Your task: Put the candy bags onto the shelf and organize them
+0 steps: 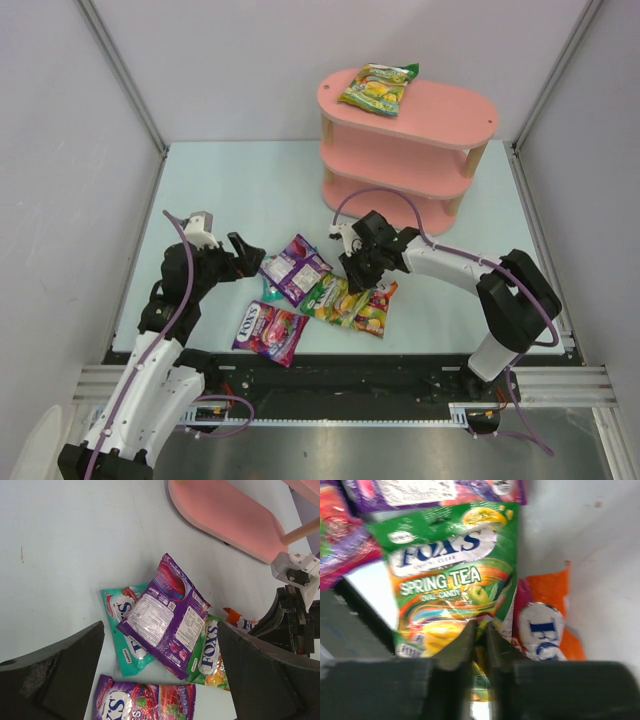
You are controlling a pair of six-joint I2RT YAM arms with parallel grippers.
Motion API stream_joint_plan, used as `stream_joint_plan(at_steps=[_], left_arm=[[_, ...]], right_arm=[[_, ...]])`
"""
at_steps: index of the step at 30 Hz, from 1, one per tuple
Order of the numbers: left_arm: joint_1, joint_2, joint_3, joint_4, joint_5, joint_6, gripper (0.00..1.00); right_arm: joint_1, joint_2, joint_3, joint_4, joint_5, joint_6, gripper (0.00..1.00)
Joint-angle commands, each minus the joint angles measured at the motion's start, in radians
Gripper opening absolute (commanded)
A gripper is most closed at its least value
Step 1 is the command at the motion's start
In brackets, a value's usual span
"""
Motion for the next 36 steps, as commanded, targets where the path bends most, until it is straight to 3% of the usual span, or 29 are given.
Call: stream_joint_plan(at_steps=[1,8,11,14,16,18,21,24,25,27,29,32,34,36], left_arm=[[-0.004,-0.015,-0.005,0.018,0.018,-0.021,1.00],[-0.004,-0.017,-0.005,0.015,0.015,-0.021,1.00],[-0.004,-0.018,-0.011,0.020,0.018,-0.024,0.99],[-0.004,-0.014,-0.015,0.030,0.021,-0.029,1.00],[-0.004,-0.011,-0.018,0.035,0.023,-0.029,1.00],[-0.004,-0.008,-0.022,0.044,0.024,-0.033,1.00],[-0.004,-0.003,-0.026,0.047,0.027,-0.036,1.00],[-0.004,-0.006,-0.023,0.040,0.026,-0.035,1.00],[-0.004,-0.009,-0.022,0.040,0.027,-0.033,1.00],[-0.004,-0.011,-0.022,0.035,0.026,-0.032,1.00],[-0.004,-0.014,-0.017,0.027,0.023,-0.029,1.00],[-0.006,-0.018,-0.017,0.024,0.021,-0.027,1.00],[-0.004,-0.018,-0.018,0.024,0.018,-0.027,1.00],[-0.004,-0.017,-0.017,0.023,0.016,-0.027,1.00]], right_arm=[[0.008,0.012,0.017,-0.060,-0.130,0.028,0.00],[0.030,-0.124,0.013,-0.038,-0.118,0.164,0.00],[0.060,-0.230,0.003,0.004,0.020,0.304,0.00],[0.173,-0.299,-0.009,0.041,0.254,0.446,0.00],[0.300,-0.315,-0.015,0.061,0.469,0.531,0.00],[0.419,-0.312,-0.039,0.054,0.695,0.719,0.00],[0.491,-0.278,-0.085,0.063,0.755,0.913,0.00],[0.555,-0.221,-0.090,0.066,0.730,0.931,0.35],[0.581,-0.215,-0.089,0.060,0.733,0.925,0.66],[0.593,-0.215,-0.089,0.023,0.767,0.907,0.82],[0.586,-0.236,-0.090,0.008,0.796,0.863,0.88],[0.522,-0.285,-0.095,-0.002,0.776,0.754,0.89],[0.463,-0.331,-0.113,0.064,0.688,0.625,0.88],[0.368,-0.359,-0.156,0.144,0.502,0.521,0.83]])
